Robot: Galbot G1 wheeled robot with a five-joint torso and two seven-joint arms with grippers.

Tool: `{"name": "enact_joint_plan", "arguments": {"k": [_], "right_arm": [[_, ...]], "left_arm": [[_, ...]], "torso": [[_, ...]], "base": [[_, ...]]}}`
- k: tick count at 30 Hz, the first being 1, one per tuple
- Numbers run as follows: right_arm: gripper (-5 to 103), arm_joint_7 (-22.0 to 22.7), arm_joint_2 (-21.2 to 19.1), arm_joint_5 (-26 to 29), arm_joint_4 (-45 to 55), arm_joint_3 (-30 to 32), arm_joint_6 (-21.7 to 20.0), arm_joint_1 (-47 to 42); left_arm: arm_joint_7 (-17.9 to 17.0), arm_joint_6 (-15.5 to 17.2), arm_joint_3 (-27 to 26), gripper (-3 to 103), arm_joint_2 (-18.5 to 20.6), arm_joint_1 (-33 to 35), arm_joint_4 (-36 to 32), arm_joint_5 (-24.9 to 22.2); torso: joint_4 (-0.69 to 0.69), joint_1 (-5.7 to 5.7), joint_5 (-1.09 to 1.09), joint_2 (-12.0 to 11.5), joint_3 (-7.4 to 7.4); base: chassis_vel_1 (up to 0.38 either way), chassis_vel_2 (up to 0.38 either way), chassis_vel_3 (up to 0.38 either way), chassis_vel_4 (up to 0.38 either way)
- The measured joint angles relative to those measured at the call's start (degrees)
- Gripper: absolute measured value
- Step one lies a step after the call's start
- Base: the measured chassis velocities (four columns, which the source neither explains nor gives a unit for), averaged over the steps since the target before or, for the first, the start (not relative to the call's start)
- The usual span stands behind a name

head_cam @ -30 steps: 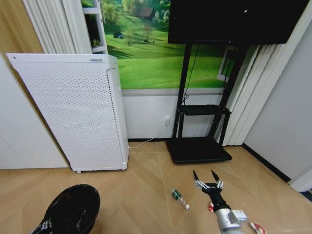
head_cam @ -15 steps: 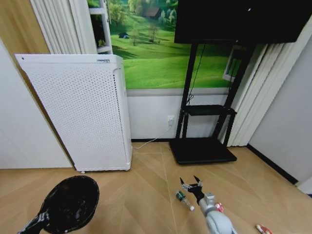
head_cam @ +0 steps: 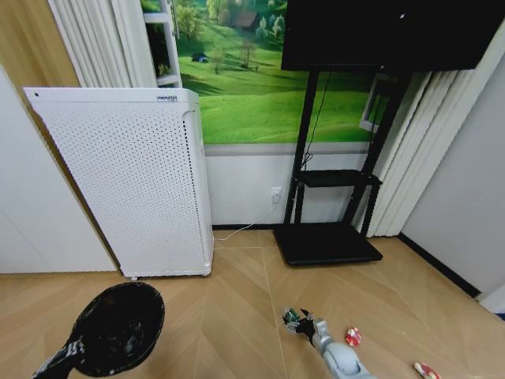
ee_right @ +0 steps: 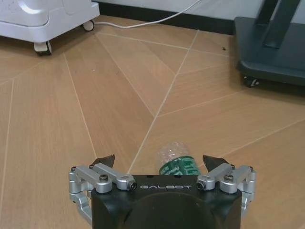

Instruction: Pick up the trash bin and place the garbage on the floor into it.

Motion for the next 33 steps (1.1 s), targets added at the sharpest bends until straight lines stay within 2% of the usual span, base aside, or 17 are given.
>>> {"name": "enact_joint_plan", "arguments": {"k": [8,22,23,25,27,29,30,31,33], "right_arm": [[100,0.8,3.1,-3.1,-11.66,-2.16,1.86,7.15],[100,1.13,2.98,-4.52,-15.01,-0.75,1.74,7.93],[103,1.14,3.02,-4.79,-15.0,-0.71,1.5,7.8],[100,1.22,3.14,-4.99,-15.1,-0.66,1.4,7.78],[90,1.39,3.39,-5.29,-15.45,-0.62,1.16,7.74],[90,1.44,3.45,-5.41,-15.63,-0.61,1.14,7.73],[80,1.49,3.55,-5.6,-15.91,-0.59,1.14,7.7],[80,1.49,3.55,-5.6,-15.91,-0.59,1.14,7.7],[69,1.51,3.69,-5.91,-16.38,-0.48,1.35,7.62]], "left_arm": [[-0.18,0.41,0.75,7,0.24,0.15,-0.87,0.42],[-0.65,0.59,1.16,7,0.78,-0.77,-0.16,-0.15],[-0.76,0.67,1.18,7,0.85,-0.83,-0.16,-0.31],[-0.78,0.7,1.18,7,0.91,-0.84,-0.15,-0.42],[-0.78,0.71,1.13,7,0.93,-0.82,-0.05,-0.69],[-0.79,0.72,1.09,7,0.94,-0.8,0.0,-0.77],[-0.8,0.71,1.04,7,0.94,-0.78,0.04,-0.9],[-0.8,0.71,1.04,7,0.94,-0.78,0.04,-0.9],[-0.82,0.71,1.01,7,1.0,-0.76,0.14,-1.24]], "torso": [[0.0,0.0,0.0,0.0,0.0],[0.0,0.0,0.0,0.0,0.0],[-0.02,0.0,0.0,0.0,0.0],[-0.02,0.0,0.0,0.0,0.0],[-0.01,0.0,0.01,0.0,0.0],[-0.01,0.0,0.01,0.0,0.0],[-0.01,0.0,0.0,0.0,0.0],[-0.01,0.0,0.0,0.0,0.0],[-0.01,0.0,0.0,0.01,0.0]], "base": [[0.0,0.0,0.0,0.0],[0.0,0.0,0.0,0.0],[0.0,0.0,0.0,0.0],[0.0,0.0,0.0,0.0],[0.0,0.0,0.0,0.0],[0.0,0.0,0.0,0.0],[0.0,0.0,0.0,0.0],[0.0,0.0,0.0,0.0],[0.0,0.0,0.0,0.0]]}}
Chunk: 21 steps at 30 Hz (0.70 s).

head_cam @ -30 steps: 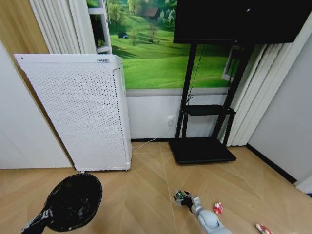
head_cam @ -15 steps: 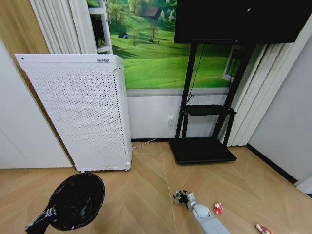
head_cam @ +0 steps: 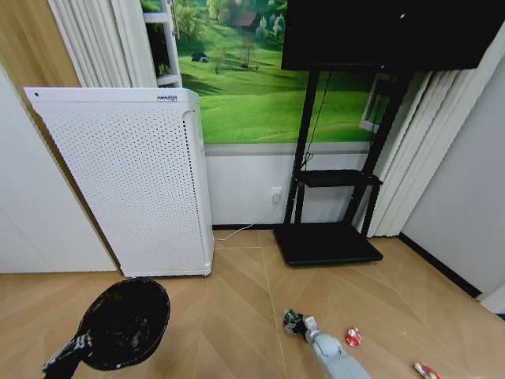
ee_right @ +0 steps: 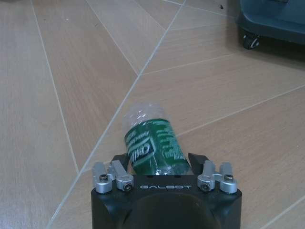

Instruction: Pick up the trash bin and place the garbage on the floor into it.

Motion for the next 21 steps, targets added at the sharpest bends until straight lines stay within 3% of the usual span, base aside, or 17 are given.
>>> {"name": "enact_joint_plan", "arguments": {"k": [4,5,8,11,16,21], "right_arm": [[53,-0.06,0.07,-1.29,0.89,1.13,1.53,-0.96],[53,-0.06,0.07,-1.29,0.89,1.13,1.53,-0.96],[37,-0.68,-0.19,-1.73,2.41,2.37,1.99,-2.63],[30,-0.87,-0.31,-1.59,3.07,3.11,2.16,-3.6],[25,-0.92,-0.76,-0.41,5.16,3.85,2.05,-4.92],[24,-1.01,-1.56,4.92,11.37,6.65,-0.37,-8.53]], "left_arm": [[-0.91,0.09,0.14,7,0.4,0.04,0.68,-1.61],[-0.91,0.09,0.14,7,0.4,0.04,0.68,-1.61],[-1.64,0.52,0.28,7,0.72,-0.11,1.02,-2.89],[-2.04,0.73,0.76,7,0.86,-0.48,0.99,-2.98],[-2.23,0.95,1.02,7,0.9,-0.71,0.75,-3.18],[-2.19,0.97,0.97,7,0.9,-0.82,0.46,-3.87]], "torso": [[0.0,0.0,0.0,0.0,0.0],[0.0,0.0,0.0,0.0,0.0],[-0.01,0.0,0.01,0.0,0.0],[-0.01,0.0,0.0,0.0,0.0],[0.0,0.0,0.0,0.0,0.0],[0.01,0.0,0.01,0.0,0.0]], "base": [[0.0,0.0,0.0,0.0],[0.0,0.0,0.0,0.0],[0.0,0.0,0.0,0.0],[0.0,0.0,0.0,0.0],[0.0,0.0,0.0,0.0],[0.0,0.0,0.0,0.0]]}}
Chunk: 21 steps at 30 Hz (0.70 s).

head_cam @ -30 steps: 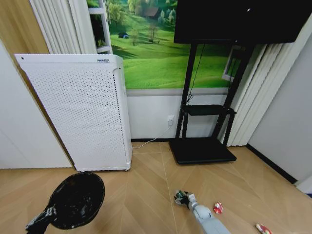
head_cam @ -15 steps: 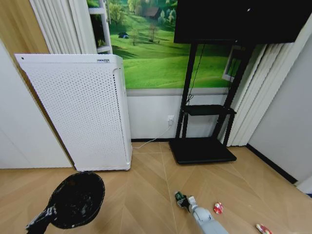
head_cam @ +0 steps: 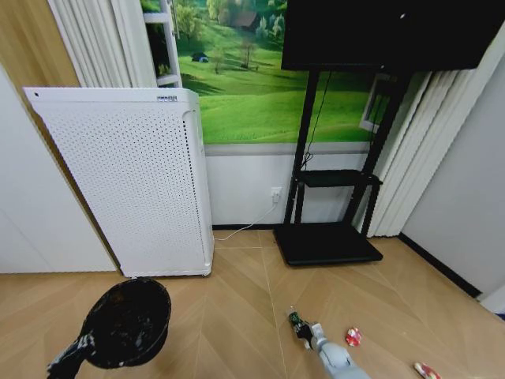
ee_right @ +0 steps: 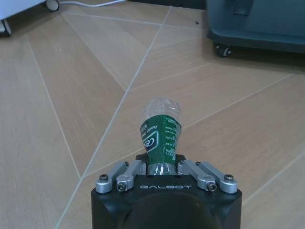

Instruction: Pick up the trash bin and place the garbage on the floor into it.

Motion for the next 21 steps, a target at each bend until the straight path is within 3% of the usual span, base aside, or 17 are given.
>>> {"name": "enact_joint_plan", "arguments": {"k": [6,8,11,13,14,16,17,18,21], "right_arm": [[24,-2.59,-1.11,4.73,9.12,4.42,1.24,-6.39],[24,-4.88,-1.52,8.76,15.59,7.22,3.29,-10.33],[24,-4.8,-1.82,12.81,21.25,9.16,3.81,-13.3],[24,-4.38,-2.0,17.72,30.47,12.31,4.23,-17.09],[24,-4.38,-2.0,17.72,30.47,12.31,4.23,-17.09],[24,-4.29,-2.21,23.14,41.07,15.26,5.06,-21.4],[24,-4.29,-2.21,23.14,41.07,15.26,5.06,-21.4],[24,-4.26,-2.25,24.55,44.9,16.09,6.41,-23.42],[24,-4.05,-1.84,21.81,49.13,16.86,11.7,-25.64]], "left_arm": [[0.06,0.0,-0.19,7,0.9,-0.51,-0.18,-1.8],[0.05,0.42,1.11,7,2.16,-1.66,1.33,-4.07],[0.04,0.86,2.64,7,3.6,-2.78,2.71,-6.39],[0.07,1.03,5.05,7,6.78,-4.93,4.65,-10.44],[0.07,1.03,5.05,7,6.78,-4.93,4.65,-10.44],[0.49,1.04,8.68,7,11.77,-8.53,8.04,-15.44],[0.49,1.04,8.68,7,11.77,-8.53,8.04,-15.44],[0.63,0.94,10.88,7,14.16,-10.92,10.25,-17.02],[0.91,0.48,15.54,7,18.08,-15.6,14.43,-18.6]], "torso": [[-0.02,0.0,0.0,0.0,0.0],[-0.02,0.0,-0.01,0.0,0.0],[-0.01,0.0,-0.04,0.0,0.0],[-0.01,0.0,0.0,0.0,-0.01],[-0.01,0.0,0.0,0.0,-0.01],[-0.02,0.0,-0.03,0.01,0.0],[-0.02,0.0,-0.03,0.01,0.0],[-0.03,-0.01,-0.02,0.01,0.0],[-0.02,0.0,-0.03,0.0,0.0]], "base": [[0.0,0.0,0.0,0.0],[0.0,0.0,0.0,0.0],[0.0,0.0,0.0,0.0],[0.0,0.0,0.0,0.0],[0.0,0.0,0.0,0.0],[0.0,0.0,0.0,0.0],[0.0,0.0,0.0,0.0],[0.0,0.0,0.0,0.0],[0.0,0.0,0.0,0.0]]}}
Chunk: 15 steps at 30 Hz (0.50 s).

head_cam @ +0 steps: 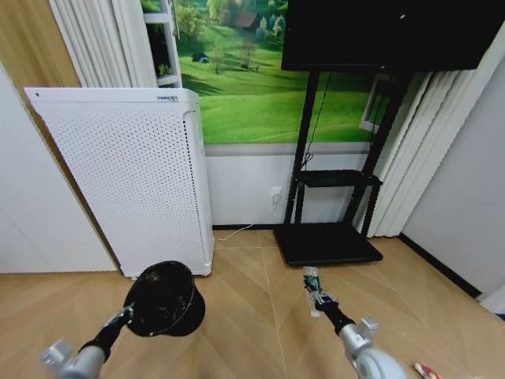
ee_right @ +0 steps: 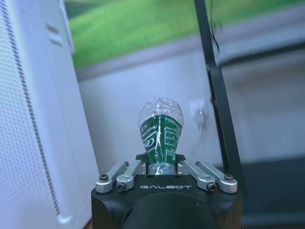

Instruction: Pick up the trash bin and place the garbage on the floor into it.

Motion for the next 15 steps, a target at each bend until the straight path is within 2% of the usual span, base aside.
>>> {"name": "enact_joint_plan", "arguments": {"k": [1,2,3,5,6,8,9,12,13,15], "right_arm": [[24,-0.02,0.39,-1.34,1.58,-0.01,1.73,-0.76],[24,-0.02,0.39,-1.34,1.58,-0.01,1.73,-0.76],[24,-0.09,0.63,-1.83,3.65,-0.32,2.62,-1.69],[24,-0.72,0.2,-1.93,7.02,-1.53,2.96,-2.39],[24,-0.72,0.2,-1.93,7.02,-1.53,2.96,-2.39],[24,-1.36,-0.45,-2.08,9.96,-2.3,3.19,-4.17],[24,-1.36,-0.45,-2.08,9.96,-2.3,3.19,-4.17],[24,-2.57,-1.78,-2.54,12.82,-2.96,4.07,-7.28],[24,-2.57,-1.78,-2.54,12.82,-2.96,4.07,-7.28],[24,-3.4,-4.34,-3.77,13.87,-4.25,4.8,-7.31]], "left_arm": [[0.52,-0.38,2.26,7,1.44,-2.07,1.8,-0.16],[0.52,-0.38,2.26,7,1.44,-2.07,1.8,-0.16],[1.53,-0.75,5.02,7,2.82,-4.08,3.69,0.11],[3.99,-1.35,9.36,7,4.11,-6.86,6.69,1.9],[3.99,-1.35,9.36,7,4.11,-6.86,6.69,1.9],[5.05,-1.81,14.55,7,5.22,-9.98,9.64,3.05],[5.05,-1.81,14.55,7,5.22,-9.98,9.64,3.05],[6.07,-2.46,21.7,7,6.24,-14.69,13.96,4.68],[6.07,-2.46,21.7,7,6.24,-14.69,13.96,4.68],[6.25,-2.86,27.2,7,6.31,-18.65,16.99,6.13]], "torso": [[-0.02,0.0,0.03,0.0,0.0],[-0.02,0.0,0.03,0.0,0.0],[-0.03,0.0,0.03,0.0,0.0],[0.04,0.0,0.02,0.0,0.0],[0.04,0.0,0.02,0.0,0.0],[0.04,0.0,0.02,0.0,0.0],[0.04,0.0,0.02,0.0,0.0],[-0.04,0.0,0.02,0.0,0.01],[-0.04,0.0,0.02,0.0,0.01],[-0.02,0.0,0.02,0.0,0.0]], "base": [[0.0,0.0,0.0,0.0],[0.0,0.0,0.0,0.0],[0.0,0.0,0.0,0.0],[0.0,0.0,0.0,0.0],[0.0,0.0,0.0,0.0],[0.0,0.0,0.0,0.0],[0.0,0.0,0.0,0.0],[0.0,0.0,0.0,0.0],[0.0,0.0,0.0,0.0],[0.0,0.0,0.0,0.0]]}}
